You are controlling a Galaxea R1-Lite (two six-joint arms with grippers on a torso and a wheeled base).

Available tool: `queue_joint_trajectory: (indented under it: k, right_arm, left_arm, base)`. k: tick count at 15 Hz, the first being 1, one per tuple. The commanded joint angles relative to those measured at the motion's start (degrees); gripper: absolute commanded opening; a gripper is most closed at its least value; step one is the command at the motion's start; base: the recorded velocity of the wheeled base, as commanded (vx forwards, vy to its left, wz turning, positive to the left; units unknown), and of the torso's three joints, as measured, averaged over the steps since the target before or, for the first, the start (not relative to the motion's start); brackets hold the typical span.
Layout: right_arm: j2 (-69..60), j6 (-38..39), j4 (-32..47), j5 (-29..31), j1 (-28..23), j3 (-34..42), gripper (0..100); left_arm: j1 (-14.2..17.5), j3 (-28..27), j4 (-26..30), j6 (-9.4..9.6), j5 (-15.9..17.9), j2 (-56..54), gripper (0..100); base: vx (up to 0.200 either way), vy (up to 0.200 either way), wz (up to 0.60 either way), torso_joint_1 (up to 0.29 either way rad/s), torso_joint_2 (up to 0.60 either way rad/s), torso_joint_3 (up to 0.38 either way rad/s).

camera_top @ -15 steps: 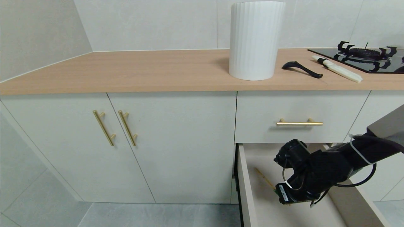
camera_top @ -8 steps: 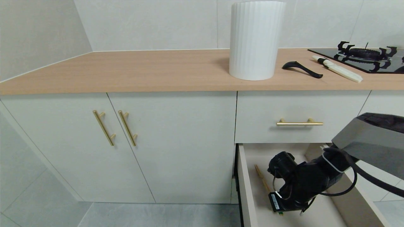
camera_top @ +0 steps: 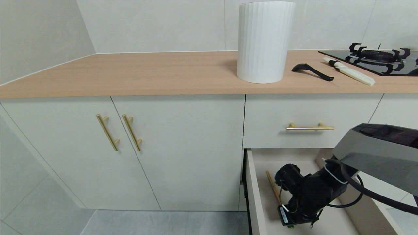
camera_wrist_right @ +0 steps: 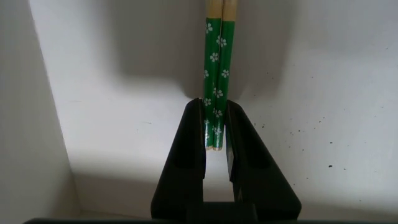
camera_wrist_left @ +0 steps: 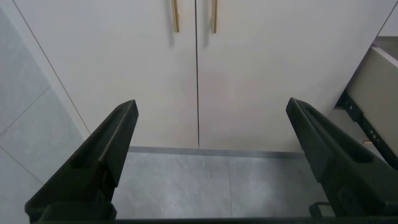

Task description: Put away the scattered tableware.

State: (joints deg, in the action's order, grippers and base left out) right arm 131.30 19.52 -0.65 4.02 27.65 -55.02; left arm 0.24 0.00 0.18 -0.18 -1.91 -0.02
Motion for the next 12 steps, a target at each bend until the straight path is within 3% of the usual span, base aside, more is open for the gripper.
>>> queue_joint_trajectory:
  k: [1,6,7,12]
  right_arm:
    - [0.09,-0.01,0.03,0.02,0.04,0.00,0]
    - [0.09,-0.09,0.03,0.02,0.04,0.08,0]
    - [0.09,-0.09,0.03,0.02,0.04,0.08,100]
    - [0.00,-0.09,0.29,-0.07,0.04,0.00,100]
  left_arm:
    - [0.02,0.00,-0.01,0.01,-0.02,0.02,100]
    - [0.02,0.00,-0.01,0.01,-0.02,0.02,100]
    - [0.02,0.00,-0.01,0.01,-0.11,0.02,100]
    - [0.02,0.00,-0.01,0.01,-0.02,0.02,100]
  base:
    - [0.000,0.000,0.00,0.000,0.00,0.000]
    - [0.000,0.000,0.00,0.000,0.00,0.000]
    - [0.000,0.000,0.00,0.000,0.00,0.000]
    - [0.000,0.000,0.00,0.000,0.00,0.000]
